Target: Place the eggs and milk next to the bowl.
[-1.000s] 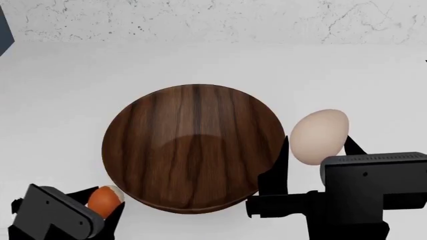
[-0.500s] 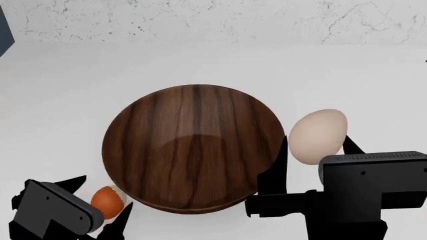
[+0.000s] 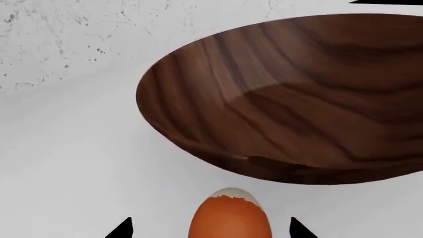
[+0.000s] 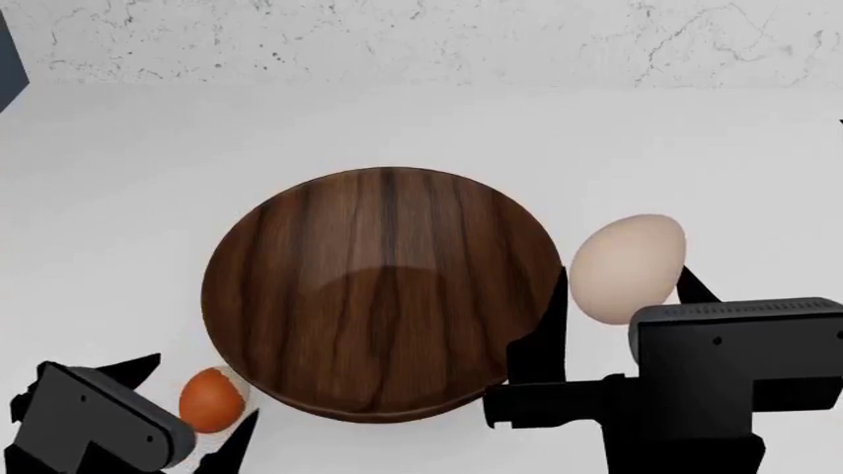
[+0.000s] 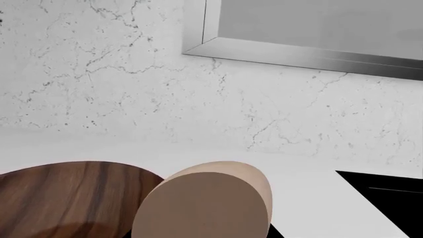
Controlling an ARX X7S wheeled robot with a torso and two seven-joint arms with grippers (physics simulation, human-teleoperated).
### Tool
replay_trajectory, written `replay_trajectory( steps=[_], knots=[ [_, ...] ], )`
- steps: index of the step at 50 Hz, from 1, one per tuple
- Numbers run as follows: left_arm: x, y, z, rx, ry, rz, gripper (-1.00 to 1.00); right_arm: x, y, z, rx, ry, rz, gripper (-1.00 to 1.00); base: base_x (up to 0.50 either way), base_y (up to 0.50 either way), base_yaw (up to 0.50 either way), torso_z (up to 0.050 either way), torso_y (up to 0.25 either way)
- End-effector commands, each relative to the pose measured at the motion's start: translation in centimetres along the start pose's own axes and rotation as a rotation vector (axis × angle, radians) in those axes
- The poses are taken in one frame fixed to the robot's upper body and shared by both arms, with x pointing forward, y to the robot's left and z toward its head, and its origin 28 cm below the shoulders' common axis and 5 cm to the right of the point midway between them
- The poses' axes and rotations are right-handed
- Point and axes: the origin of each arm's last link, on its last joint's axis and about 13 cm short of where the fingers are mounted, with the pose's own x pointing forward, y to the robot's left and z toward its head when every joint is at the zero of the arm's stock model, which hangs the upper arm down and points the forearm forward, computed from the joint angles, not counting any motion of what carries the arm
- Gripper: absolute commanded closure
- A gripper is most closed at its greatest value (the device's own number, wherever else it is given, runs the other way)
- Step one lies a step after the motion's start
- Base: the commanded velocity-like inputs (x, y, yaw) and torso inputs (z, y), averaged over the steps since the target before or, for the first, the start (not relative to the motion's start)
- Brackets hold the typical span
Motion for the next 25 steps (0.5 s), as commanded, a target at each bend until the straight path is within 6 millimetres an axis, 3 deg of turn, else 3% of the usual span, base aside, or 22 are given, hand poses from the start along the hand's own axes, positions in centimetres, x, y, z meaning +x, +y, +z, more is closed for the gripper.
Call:
replay_trajectory(
  steps=[1,9,25],
  knots=[
    [-1.2,-0.1,-0.1,0.005,0.013,-0.017,-1.0,0.1,-0.2,0.0,-0.022,-0.007,-0.004,1.0,0.0,0.0,0.0,0.0,0.0],
    [-2.2,0.3,0.8,-0.009,-0.026,-0.003,-1.0,-0.1,-0.2,0.1,-0.022,-0.007,-0.008,1.0,0.0,0.0,0.0,0.0,0.0],
    [-6.8,0.4,2.5,-0.105,-0.148,0.009,-1.0,-1.4,-0.7,0.2,-0.004,0.018,-0.006,1.0,0.0,0.0,0.0,0.0,0.0]
  ],
)
